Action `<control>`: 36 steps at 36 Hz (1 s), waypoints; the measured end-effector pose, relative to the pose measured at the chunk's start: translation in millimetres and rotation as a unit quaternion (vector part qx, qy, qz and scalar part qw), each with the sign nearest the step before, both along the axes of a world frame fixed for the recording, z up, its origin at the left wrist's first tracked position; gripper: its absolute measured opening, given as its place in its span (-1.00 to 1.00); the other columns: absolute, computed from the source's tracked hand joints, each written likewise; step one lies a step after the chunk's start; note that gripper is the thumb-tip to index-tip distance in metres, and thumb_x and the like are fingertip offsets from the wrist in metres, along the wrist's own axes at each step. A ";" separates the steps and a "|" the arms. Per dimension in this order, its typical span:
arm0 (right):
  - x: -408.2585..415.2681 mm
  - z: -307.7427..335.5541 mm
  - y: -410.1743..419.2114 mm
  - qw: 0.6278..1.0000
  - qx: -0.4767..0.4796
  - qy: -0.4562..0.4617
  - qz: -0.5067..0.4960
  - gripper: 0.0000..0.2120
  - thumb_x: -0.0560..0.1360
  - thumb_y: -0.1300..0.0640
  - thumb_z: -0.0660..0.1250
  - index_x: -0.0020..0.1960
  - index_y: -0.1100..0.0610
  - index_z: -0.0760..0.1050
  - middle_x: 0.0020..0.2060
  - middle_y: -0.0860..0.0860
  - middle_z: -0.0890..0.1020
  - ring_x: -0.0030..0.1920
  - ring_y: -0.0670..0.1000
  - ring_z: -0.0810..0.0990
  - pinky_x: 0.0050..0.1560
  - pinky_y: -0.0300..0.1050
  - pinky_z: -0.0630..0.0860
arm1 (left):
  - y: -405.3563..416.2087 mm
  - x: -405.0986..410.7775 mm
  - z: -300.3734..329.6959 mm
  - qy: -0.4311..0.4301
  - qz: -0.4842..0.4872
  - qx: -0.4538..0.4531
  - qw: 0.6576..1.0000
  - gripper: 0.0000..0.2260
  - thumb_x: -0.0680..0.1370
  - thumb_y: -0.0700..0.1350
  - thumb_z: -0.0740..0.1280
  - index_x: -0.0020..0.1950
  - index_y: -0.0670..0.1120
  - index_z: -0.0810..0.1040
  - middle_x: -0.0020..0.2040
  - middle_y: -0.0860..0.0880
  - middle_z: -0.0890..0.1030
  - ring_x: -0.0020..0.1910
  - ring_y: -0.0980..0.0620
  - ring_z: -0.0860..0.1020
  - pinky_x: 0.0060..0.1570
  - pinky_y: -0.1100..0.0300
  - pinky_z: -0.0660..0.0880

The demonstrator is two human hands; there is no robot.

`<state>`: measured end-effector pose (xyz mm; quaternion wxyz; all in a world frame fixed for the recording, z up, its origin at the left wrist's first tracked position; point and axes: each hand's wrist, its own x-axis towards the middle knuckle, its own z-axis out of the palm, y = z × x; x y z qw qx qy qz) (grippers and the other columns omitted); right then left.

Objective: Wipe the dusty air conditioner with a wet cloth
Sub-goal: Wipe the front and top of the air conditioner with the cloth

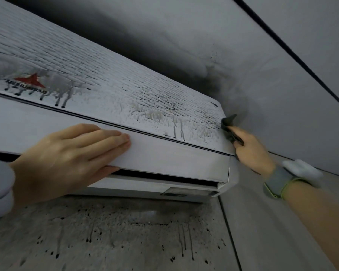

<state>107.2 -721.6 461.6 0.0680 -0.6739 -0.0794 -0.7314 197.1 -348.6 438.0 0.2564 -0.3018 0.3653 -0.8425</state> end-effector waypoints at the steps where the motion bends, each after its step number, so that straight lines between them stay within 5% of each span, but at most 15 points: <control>1: 0.9 -1.9 1.0 1.000 0.001 -0.005 -0.001 -0.46 0.45 0.48 0.10 0.36 0.12 0.39 0.29 0.07 0.47 0.28 0.10 0.42 0.06 -0.34 0.23 | -0.1 0.2 -0.2 0.004 -0.001 -0.001 1.000 -0.60 0.53 0.00 0.30 0.27 -0.22 0.54 0.23 -0.10 0.57 0.14 -0.08 0.60 0.16 0.03 0.41; 7: 12.2 -44.7 2.7 0.997 -0.060 -0.039 0.013 -0.44 0.45 0.46 0.20 0.37 0.05 0.39 0.35 -0.08 0.42 0.34 -0.02 0.38 0.36 -0.22 0.21 | 2.9 6.6 -1.2 0.069 0.017 -0.036 0.997 -0.60 0.53 0.04 0.29 0.28 -0.16 0.54 0.24 -0.07 0.57 0.17 -0.05 0.58 0.13 0.04 0.42; 12: 14.8 -55.0 8.6 0.994 -0.092 -0.064 -0.003 -0.45 0.46 0.46 0.21 0.39 0.11 0.37 0.36 -0.02 0.42 0.34 0.00 0.38 0.37 -0.15 0.24 | 4.1 14.3 0.4 0.108 0.032 -0.055 0.992 -0.58 0.53 0.09 0.27 0.29 -0.11 0.54 0.27 -0.01 0.55 0.22 -0.01 0.54 0.10 0.01 0.49; 19: 3.2 -3.2 14.8 1.000 -0.007 -0.015 -0.004 -0.45 0.45 0.44 0.10 0.36 0.05 0.39 0.32 0.02 0.46 0.28 0.13 0.42 0.15 -0.12 0.37 | 4.6 23.2 1.5 0.121 0.026 -0.062 0.990 -0.54 0.54 0.11 0.26 0.35 -0.10 0.48 0.33 -0.01 0.50 0.28 -0.01 0.49 0.10 -0.04 0.50; 24: 14.1 -32.4 27.8 0.996 -0.078 -0.039 0.007 -0.40 0.44 0.44 0.17 0.38 -0.01 0.37 0.38 -0.10 0.40 0.39 -0.02 0.34 0.39 -0.02 0.29 | 4.4 21.4 -0.4 0.120 0.020 -0.054 0.991 -0.56 0.54 0.10 0.26 0.35 -0.10 0.48 0.32 -0.01 0.51 0.27 -0.01 0.50 0.12 -0.02 0.47; 28: 11.3 -49.8 28.0 0.994 -0.100 -0.046 0.015 -0.40 0.44 0.47 0.20 0.38 0.01 0.36 0.35 -0.14 0.38 0.36 -0.09 0.33 0.38 -0.22 0.21 | 2.0 12.5 -2.5 0.100 0.005 -0.035 0.994 -0.59 0.54 0.06 0.27 0.31 -0.13 0.51 0.27 -0.04 0.55 0.20 -0.04 0.55 0.14 0.03 0.41; 36: 5.2 -4.5 44.2 0.999 -0.008 -0.036 0.001 -0.43 0.41 0.43 0.11 0.35 0.04 0.40 0.30 0.01 0.49 0.28 0.14 0.42 0.22 0.01 0.42 | -2.7 -7.2 -9.9 0.043 -0.014 -0.010 0.999 -0.64 0.54 -0.03 0.31 0.22 -0.23 0.57 0.21 -0.11 0.59 0.13 -0.08 0.60 0.10 0.03 0.42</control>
